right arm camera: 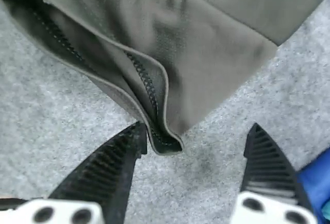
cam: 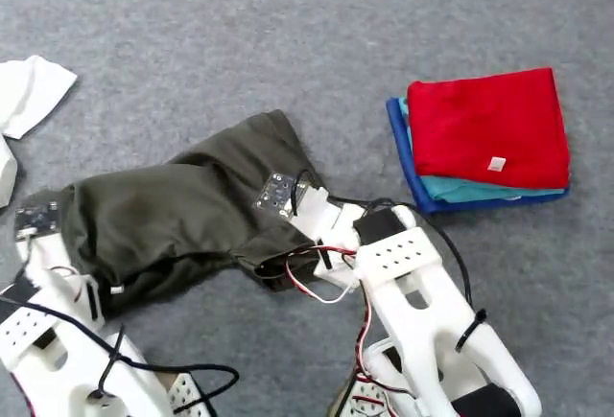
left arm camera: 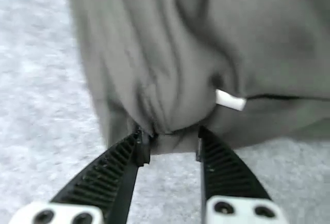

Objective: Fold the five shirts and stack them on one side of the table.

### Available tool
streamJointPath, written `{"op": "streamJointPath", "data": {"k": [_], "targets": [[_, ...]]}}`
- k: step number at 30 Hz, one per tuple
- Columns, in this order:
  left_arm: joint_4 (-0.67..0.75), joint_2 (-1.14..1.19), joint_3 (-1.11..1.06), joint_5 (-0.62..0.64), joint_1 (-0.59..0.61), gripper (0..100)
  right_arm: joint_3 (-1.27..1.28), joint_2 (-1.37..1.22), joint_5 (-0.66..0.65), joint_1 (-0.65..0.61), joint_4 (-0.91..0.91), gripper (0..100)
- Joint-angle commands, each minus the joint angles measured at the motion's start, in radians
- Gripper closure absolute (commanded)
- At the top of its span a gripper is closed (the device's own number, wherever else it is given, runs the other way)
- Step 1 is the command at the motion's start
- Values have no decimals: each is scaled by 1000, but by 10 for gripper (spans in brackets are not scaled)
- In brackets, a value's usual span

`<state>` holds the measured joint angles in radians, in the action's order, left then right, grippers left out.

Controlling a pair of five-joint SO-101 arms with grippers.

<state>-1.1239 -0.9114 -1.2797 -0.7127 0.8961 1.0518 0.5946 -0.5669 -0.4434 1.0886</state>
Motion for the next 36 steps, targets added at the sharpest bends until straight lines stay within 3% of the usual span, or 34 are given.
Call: {"op": "streamJointPath", "data": {"k": [1, 4, 10, 19, 25, 29, 33, 36], "targets": [[-11, -16, 87, -3, 66, 799, -16, 27, -8, -12, -6, 687], [-11, -16, 112, -6, 100, 796, -58, 27, -6, -10, 5, 736], [-110, -16, 127, -95, 109, 797, -202, 27, -6, 19, 61, 998], [-276, -16, 239, -198, 109, 797, -335, 21, -14, 91, 97, 959], [-295, -16, 405, -196, 201, 835, -394, 18, -8, 90, 84, 961], [-296, -16, 539, -101, 204, 989, -466, -45, -3, 90, 35, 961], [-292, -5, 657, 83, 123, 971, -627, -214, 46, 88, 31, 961], [-204, -2, 638, 236, -17, 980, -797, -375, 80, 74, 35, 961]]}}
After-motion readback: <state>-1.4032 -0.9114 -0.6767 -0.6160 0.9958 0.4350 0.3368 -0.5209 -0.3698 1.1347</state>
